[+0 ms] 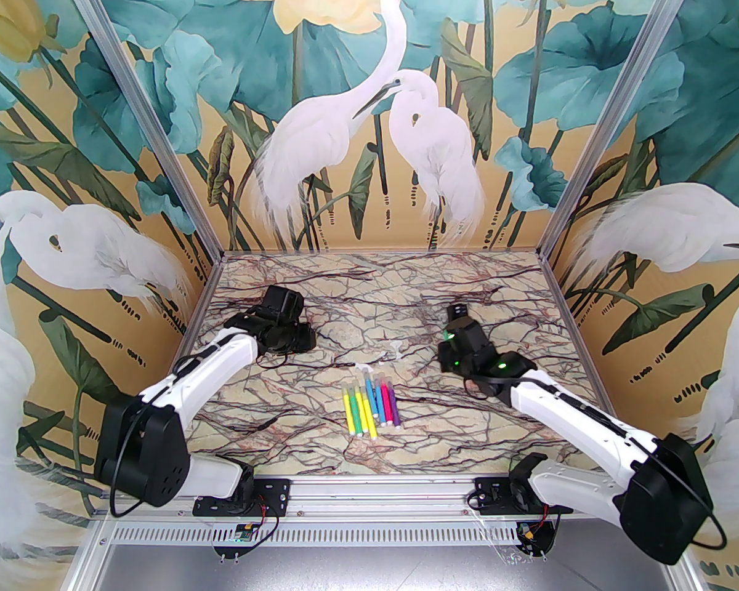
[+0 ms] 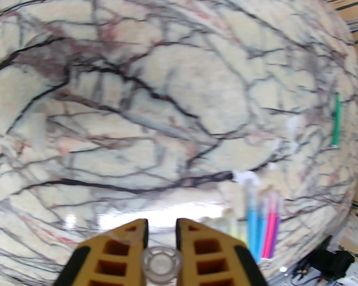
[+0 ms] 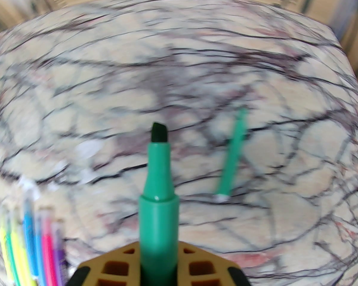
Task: Open the pen caps
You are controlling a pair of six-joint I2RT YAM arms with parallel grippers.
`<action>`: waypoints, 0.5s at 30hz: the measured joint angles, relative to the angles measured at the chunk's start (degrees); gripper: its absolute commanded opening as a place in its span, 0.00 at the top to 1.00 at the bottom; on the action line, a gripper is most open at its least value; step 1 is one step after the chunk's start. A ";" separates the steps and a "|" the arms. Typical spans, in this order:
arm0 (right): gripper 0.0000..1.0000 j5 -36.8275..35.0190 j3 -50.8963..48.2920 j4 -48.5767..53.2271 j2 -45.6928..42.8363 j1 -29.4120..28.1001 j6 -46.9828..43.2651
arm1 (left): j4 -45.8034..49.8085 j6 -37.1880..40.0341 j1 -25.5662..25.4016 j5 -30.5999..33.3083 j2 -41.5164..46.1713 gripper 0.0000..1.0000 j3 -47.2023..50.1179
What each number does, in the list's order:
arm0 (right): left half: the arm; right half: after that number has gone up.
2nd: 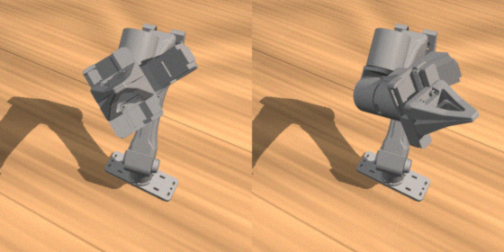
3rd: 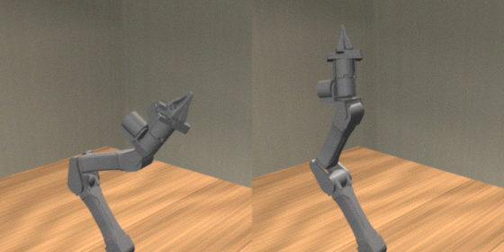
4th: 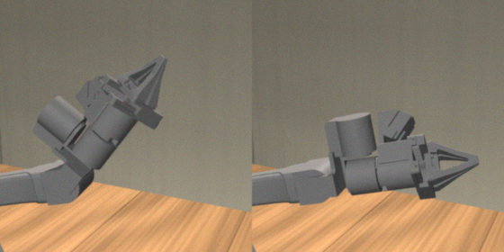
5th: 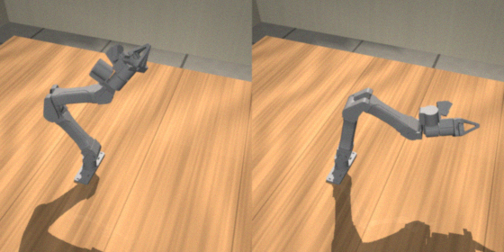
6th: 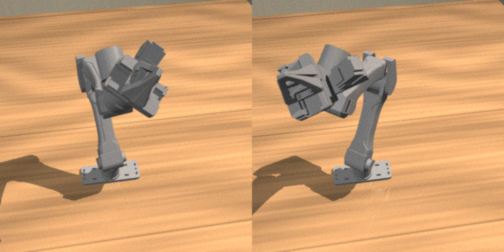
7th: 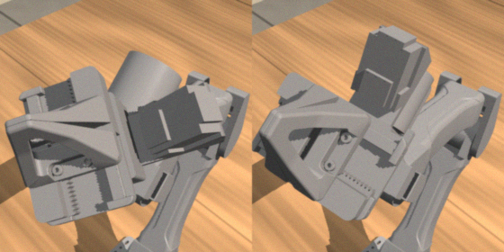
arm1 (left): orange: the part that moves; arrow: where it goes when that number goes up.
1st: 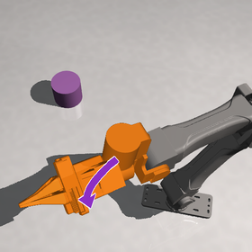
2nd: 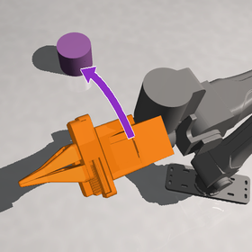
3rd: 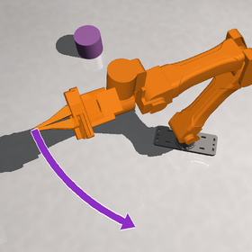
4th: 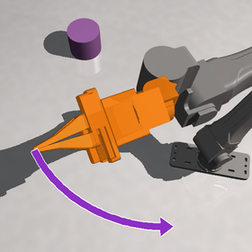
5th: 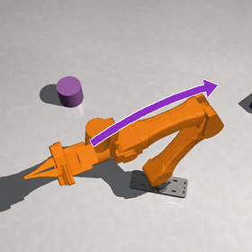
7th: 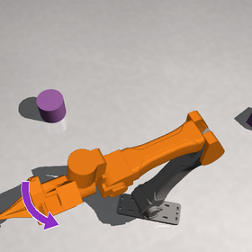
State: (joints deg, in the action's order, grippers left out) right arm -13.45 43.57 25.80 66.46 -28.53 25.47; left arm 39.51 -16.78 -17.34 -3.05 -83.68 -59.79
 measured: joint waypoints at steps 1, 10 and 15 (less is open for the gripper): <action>0.86 0.00 0.00 0.13 0.00 1.84 -0.02 | 0.61 0.17 0.00 1.20 -1.25 1.00 -0.76; 0.86 0.59 -0.02 -0.72 3.74 13.25 -0.48 | 3.61 1.64 0.00 7.19 -9.92 1.00 -5.73; 0.86 2.47 -0.04 -3.54 8.02 17.46 -0.68 | 4.81 2.49 0.00 10.49 -14.01 1.00 -8.20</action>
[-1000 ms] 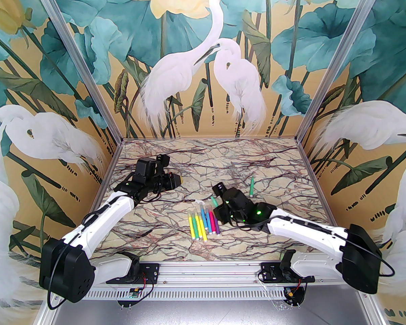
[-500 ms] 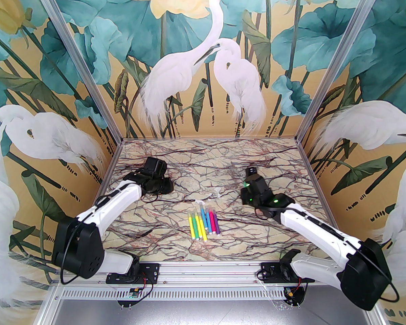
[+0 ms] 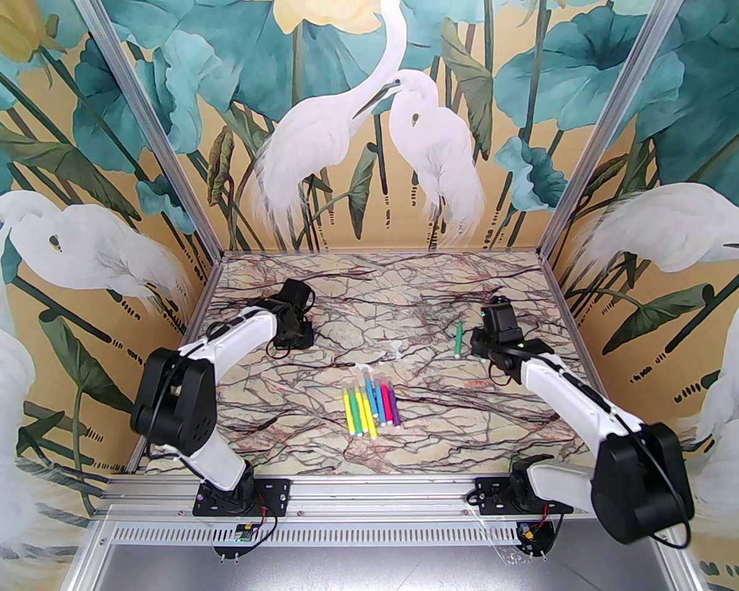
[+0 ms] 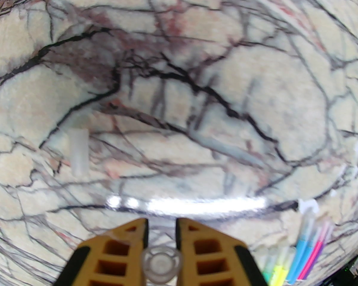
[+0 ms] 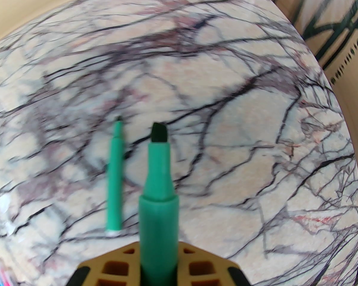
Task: Open the pen caps
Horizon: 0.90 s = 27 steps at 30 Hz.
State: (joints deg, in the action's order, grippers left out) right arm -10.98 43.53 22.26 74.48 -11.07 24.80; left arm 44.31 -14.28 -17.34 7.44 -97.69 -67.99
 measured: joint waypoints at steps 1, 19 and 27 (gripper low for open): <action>0.86 0.37 0.02 -0.50 0.94 0.37 0.00 | 0.13 0.20 0.00 0.59 -0.81 1.00 -0.26; 0.85 5.31 5.97 -4.81 17.11 3.58 0.96 | 0.72 1.11 2.34 2.93 -8.20 0.96 -1.95; 0.83 5.49 8.66 -4.92 22.45 3.58 2.23 | 0.72 1.95 2.89 2.75 -9.81 0.93 -3.02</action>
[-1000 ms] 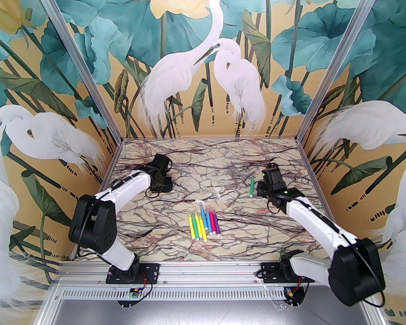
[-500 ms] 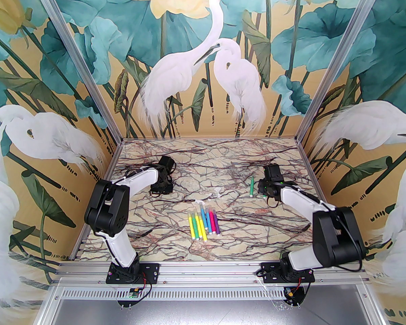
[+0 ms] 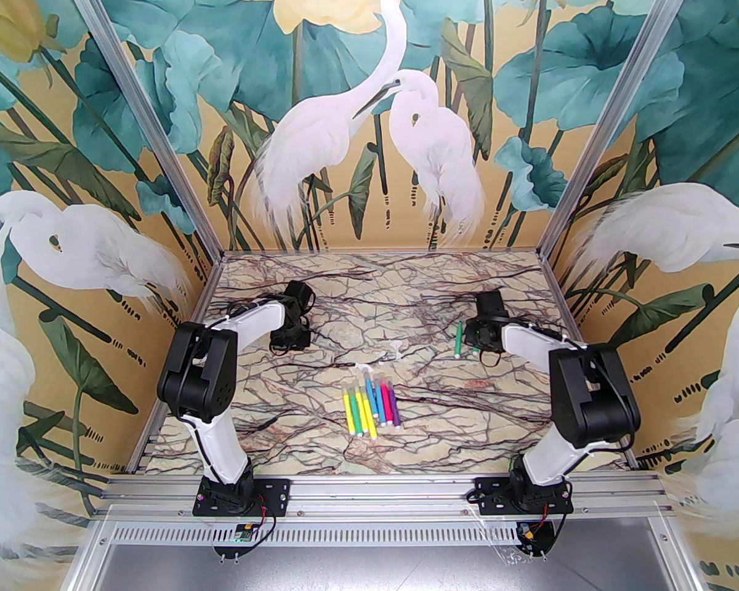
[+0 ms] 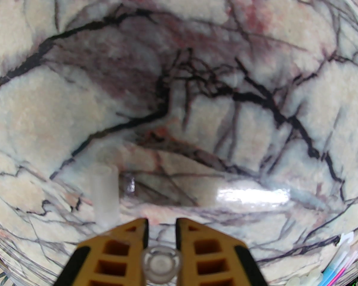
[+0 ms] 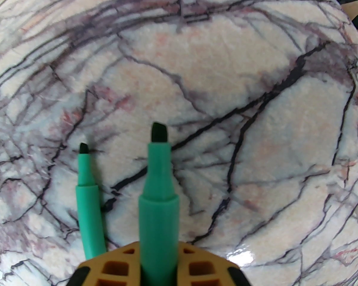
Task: Open the pen caps
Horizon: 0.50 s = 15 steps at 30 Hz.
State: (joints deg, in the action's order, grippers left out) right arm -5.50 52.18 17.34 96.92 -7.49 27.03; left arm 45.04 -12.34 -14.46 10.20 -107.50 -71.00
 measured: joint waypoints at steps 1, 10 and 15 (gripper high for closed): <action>0.82 0.00 0.07 0.00 0.33 0.00 0.20 | 0.00 0.00 0.00 -0.02 -0.26 0.92 0.00; 0.78 0.02 0.59 -0.24 2.64 0.00 0.44 | 0.02 -0.02 0.00 -0.07 -1.38 0.85 0.00; 0.76 0.17 1.49 0.02 3.30 0.00 0.63 | 0.07 -0.02 0.00 -0.07 -1.53 0.82 -0.11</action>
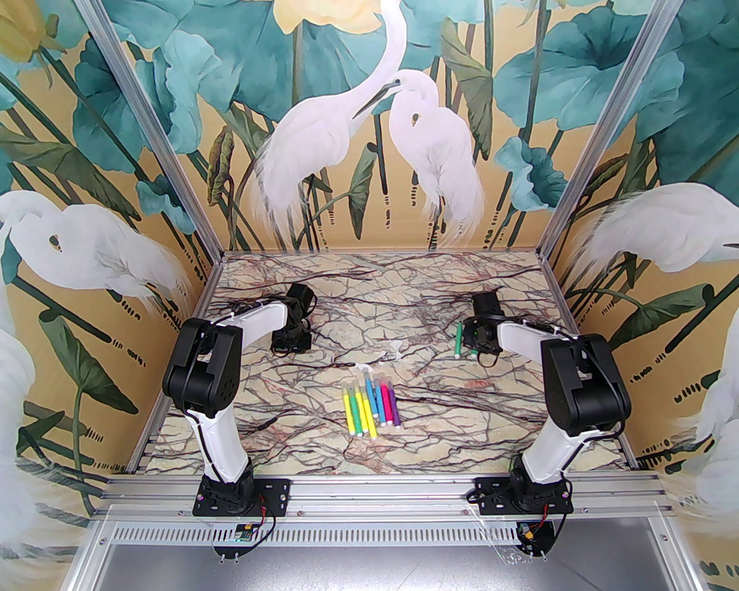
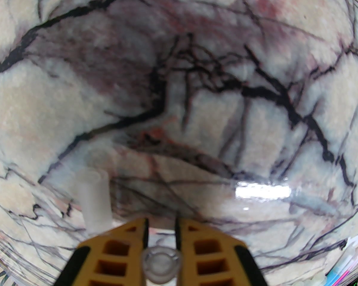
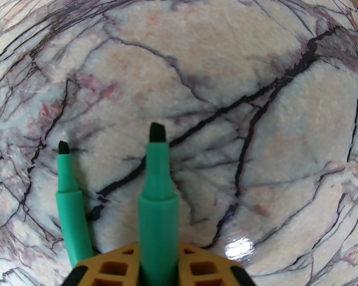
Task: Open the pen caps
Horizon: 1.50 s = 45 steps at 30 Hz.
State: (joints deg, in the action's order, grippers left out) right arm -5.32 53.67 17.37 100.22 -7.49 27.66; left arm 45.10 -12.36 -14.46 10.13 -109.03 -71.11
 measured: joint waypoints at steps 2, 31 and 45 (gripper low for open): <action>0.76 0.07 0.24 0.07 0.28 0.00 0.00 | 0.17 0.00 0.00 0.00 -0.13 0.80 -0.20; 0.56 0.92 1.57 4.28 -3.74 0.00 -0.42 | 2.03 -0.07 0.33 -3.69 1.99 0.61 -0.68; 0.51 3.58 1.55 10.80 -15.78 -8.07 -4.55 | -0.76 -0.74 0.33 -10.51 19.12 0.37 3.82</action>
State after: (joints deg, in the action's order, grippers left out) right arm -1.74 55.22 28.16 84.44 -15.55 23.11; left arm 44.34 -13.10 -14.13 -0.38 -89.91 -67.29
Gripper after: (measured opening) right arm 0.485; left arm 0.587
